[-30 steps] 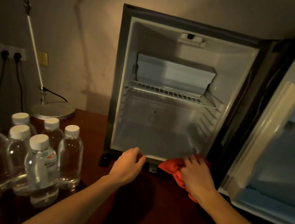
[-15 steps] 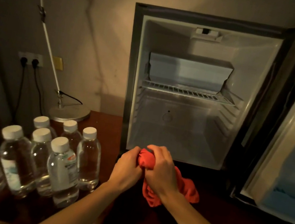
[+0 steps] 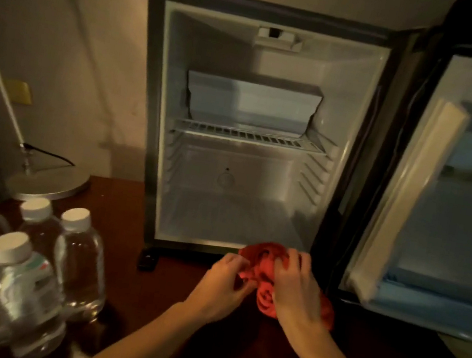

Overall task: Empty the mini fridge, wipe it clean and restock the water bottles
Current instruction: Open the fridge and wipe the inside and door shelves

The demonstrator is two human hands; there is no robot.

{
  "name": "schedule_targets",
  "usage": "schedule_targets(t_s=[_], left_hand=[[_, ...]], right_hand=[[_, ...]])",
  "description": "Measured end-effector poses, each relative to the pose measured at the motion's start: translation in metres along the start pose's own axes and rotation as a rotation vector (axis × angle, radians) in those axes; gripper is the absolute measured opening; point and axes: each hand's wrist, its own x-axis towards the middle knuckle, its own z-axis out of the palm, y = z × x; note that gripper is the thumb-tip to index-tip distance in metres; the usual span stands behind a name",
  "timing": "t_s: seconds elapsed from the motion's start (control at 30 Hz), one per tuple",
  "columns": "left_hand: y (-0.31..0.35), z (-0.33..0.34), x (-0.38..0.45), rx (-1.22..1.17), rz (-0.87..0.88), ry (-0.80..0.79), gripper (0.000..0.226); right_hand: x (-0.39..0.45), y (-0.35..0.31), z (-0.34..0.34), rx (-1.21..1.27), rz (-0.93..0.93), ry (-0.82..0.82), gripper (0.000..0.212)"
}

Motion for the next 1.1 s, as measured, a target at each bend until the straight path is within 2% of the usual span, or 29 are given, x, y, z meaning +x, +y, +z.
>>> schedule_targets(t_s=[0.1,0.23,0.37,0.43,0.5,0.57,0.77,0.87,0.93,1.03,1.1], left_hand=[[0.012,0.025,0.006,0.083,0.112,-0.226,0.043],[0.000,0.051,0.021,0.364,0.159,-0.304,0.067],[0.000,0.051,0.024,0.587,0.170,-0.351,0.089],[0.005,0.045,0.022,0.702,0.210,-0.347,0.087],[0.006,0.040,0.021,0.797,0.207,-0.306,0.083],[0.008,0.035,0.018,0.831,0.176,-0.272,0.072],[-0.002,0.022,0.003,0.767,0.071,-0.226,0.069],[-0.005,0.010,-0.004,0.742,0.033,-0.088,0.073],[-0.005,0.004,-0.008,0.743,-0.004,-0.052,0.074],[-0.012,0.009,-0.008,0.774,0.053,-0.118,0.074],[-0.014,0.017,0.000,0.784,0.136,-0.153,0.072]], right_hand=[[0.003,0.010,0.002,-0.067,0.100,-0.044,0.043],[0.012,0.003,0.009,-0.119,0.187,-0.128,0.043],[0.022,-0.011,0.017,0.075,0.337,-0.209,0.056],[0.030,-0.020,0.012,0.144,0.404,-0.275,0.060],[0.040,-0.025,0.016,0.274,0.549,-0.232,0.056],[0.044,-0.026,0.016,0.406,0.615,-0.222,0.048],[0.038,-0.042,0.005,0.550,0.567,-0.223,0.029],[0.035,-0.062,0.005,0.630,0.495,-0.251,0.028],[0.032,-0.071,0.004,0.688,0.442,-0.269,0.028],[0.028,-0.075,0.008,0.744,0.439,-0.198,0.033],[0.024,-0.069,0.016,0.679,0.485,-0.102,0.038]])
